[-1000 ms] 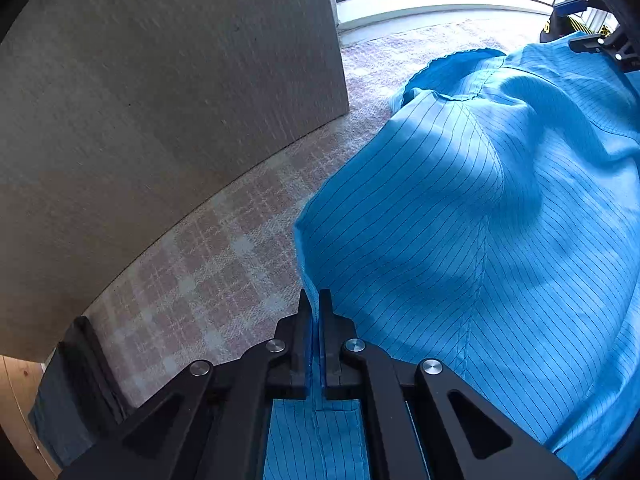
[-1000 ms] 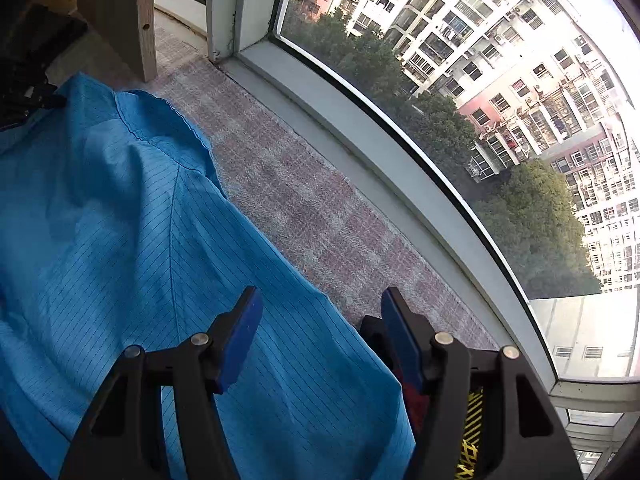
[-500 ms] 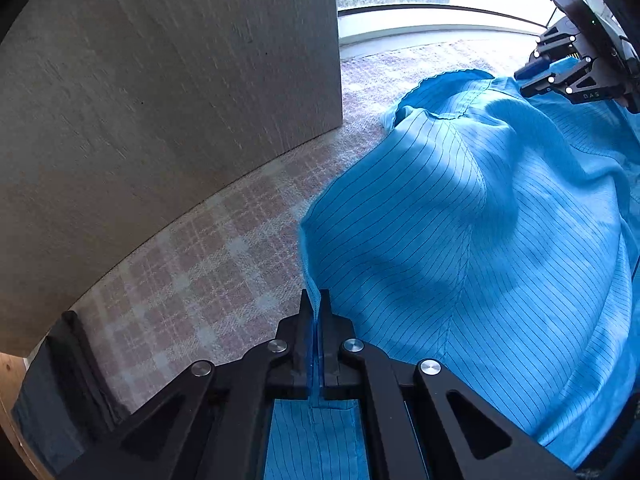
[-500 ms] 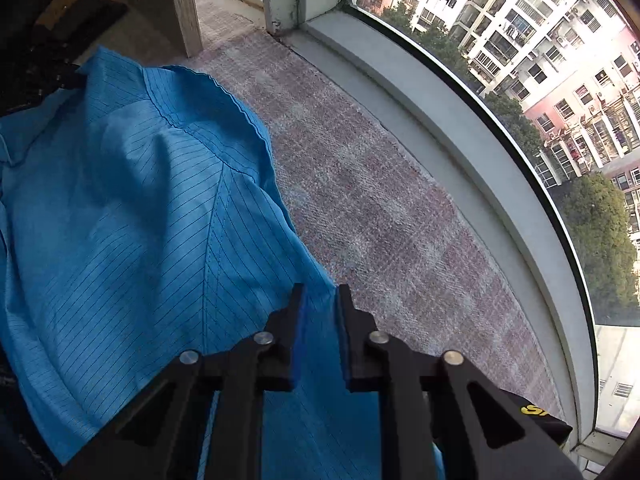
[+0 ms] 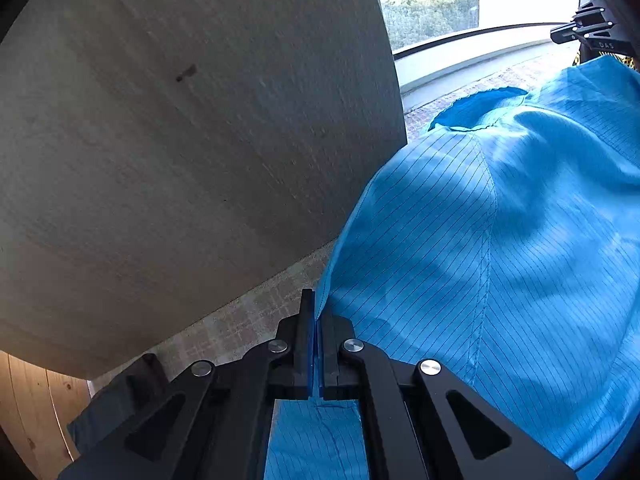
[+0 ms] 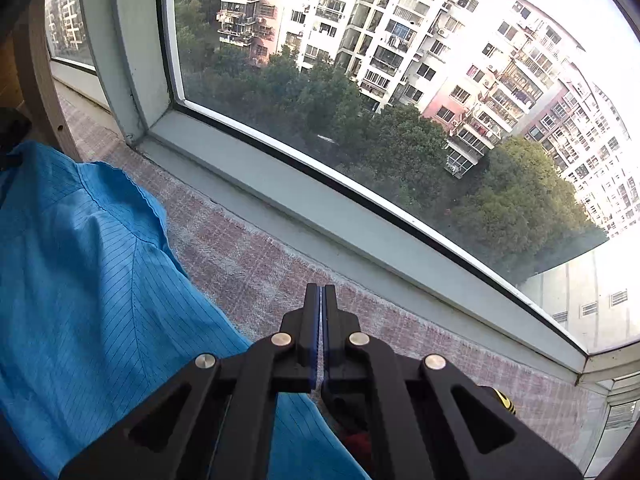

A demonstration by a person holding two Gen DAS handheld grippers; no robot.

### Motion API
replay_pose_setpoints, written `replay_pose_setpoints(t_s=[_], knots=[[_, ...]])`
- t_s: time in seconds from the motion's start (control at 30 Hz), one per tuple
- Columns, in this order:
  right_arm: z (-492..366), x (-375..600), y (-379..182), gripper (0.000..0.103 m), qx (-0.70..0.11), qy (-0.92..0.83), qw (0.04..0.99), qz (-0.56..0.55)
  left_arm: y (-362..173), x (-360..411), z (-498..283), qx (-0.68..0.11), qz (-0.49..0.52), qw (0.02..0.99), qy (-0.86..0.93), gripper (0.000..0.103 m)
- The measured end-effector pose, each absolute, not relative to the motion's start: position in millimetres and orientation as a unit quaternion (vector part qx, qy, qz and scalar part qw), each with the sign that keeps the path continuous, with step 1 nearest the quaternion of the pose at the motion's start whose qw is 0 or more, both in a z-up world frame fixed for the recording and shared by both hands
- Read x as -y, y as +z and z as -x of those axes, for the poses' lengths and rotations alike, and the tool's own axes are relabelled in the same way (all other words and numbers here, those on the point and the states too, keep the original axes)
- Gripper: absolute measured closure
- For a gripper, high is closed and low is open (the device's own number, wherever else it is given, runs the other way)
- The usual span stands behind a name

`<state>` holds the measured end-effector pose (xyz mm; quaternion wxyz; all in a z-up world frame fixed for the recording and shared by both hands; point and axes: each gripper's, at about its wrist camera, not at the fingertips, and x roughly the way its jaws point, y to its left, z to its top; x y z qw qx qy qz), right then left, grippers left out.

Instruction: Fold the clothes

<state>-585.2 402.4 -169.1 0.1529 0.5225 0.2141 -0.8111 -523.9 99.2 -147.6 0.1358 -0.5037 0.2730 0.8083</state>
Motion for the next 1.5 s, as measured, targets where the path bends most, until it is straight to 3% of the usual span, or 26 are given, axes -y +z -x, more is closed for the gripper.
replay_pose_setpoints(t_s=[0.13, 0.23, 0.3, 0.43, 0.53, 0.7, 0.83, 1.0, 1.17, 1.27, 1.37, 1.4, 1.5], knots=[[581, -403, -170, 0.088, -0.213, -0.814, 0.136, -0.522, -152, -102, 525, -0.293, 0.49, 0.112, 0.813, 0.103], [578, -404, -170, 0.087, -0.212, -0.817, 0.123, -0.522, -148, -100, 524, -0.3, 0.481, 0.096, 0.818, 0.097], [574, -405, -168, 0.087, -0.209, -0.82, 0.115, -0.52, -139, -95, 518, -0.3, 0.478, 0.092, 0.82, 0.088], [520, -421, -115, 0.082, -0.172, -0.848, 0.108, -0.49, -102, -67, 490, -0.292, 0.478, 0.088, 0.824, 0.082], [458, -449, -74, 0.068, -0.135, -0.862, 0.104, -0.477, -60, -28, 434, -0.274, 0.471, 0.086, 0.834, 0.082], [330, -497, -50, 0.067, -0.03, -0.867, 0.085, -0.49, -9, 18, 320, -0.201, 0.492, 0.093, 0.842, 0.07], [219, -510, -73, 0.064, 0.016, -0.849, 0.045, -0.526, -23, 65, 218, -0.088, 0.553, 0.118, 0.82, 0.07], [108, -526, -132, 0.059, 0.085, -0.81, -0.012, -0.581, -97, 77, 120, -0.029, 0.641, 0.175, 0.747, 0.07], [47, -533, -191, 0.059, 0.131, -0.769, -0.048, -0.623, -143, 47, 57, -0.039, 0.671, 0.203, 0.712, 0.069], [31, -527, -201, 0.059, 0.125, -0.766, -0.03, -0.63, -155, 29, 41, -0.049, 0.663, 0.203, 0.718, 0.063], [19, -520, -202, 0.059, 0.115, -0.771, -0.011, -0.627, -162, 14, 34, -0.072, 0.653, 0.191, 0.729, 0.069], [15, -517, -201, 0.059, 0.11, -0.772, -0.004, -0.626, -163, 9, 32, -0.085, 0.648, 0.188, 0.733, 0.082], [5, -508, -200, 0.059, 0.095, -0.775, 0.016, -0.625, -162, 0, 27, -0.104, 0.639, 0.192, 0.737, 0.092]])
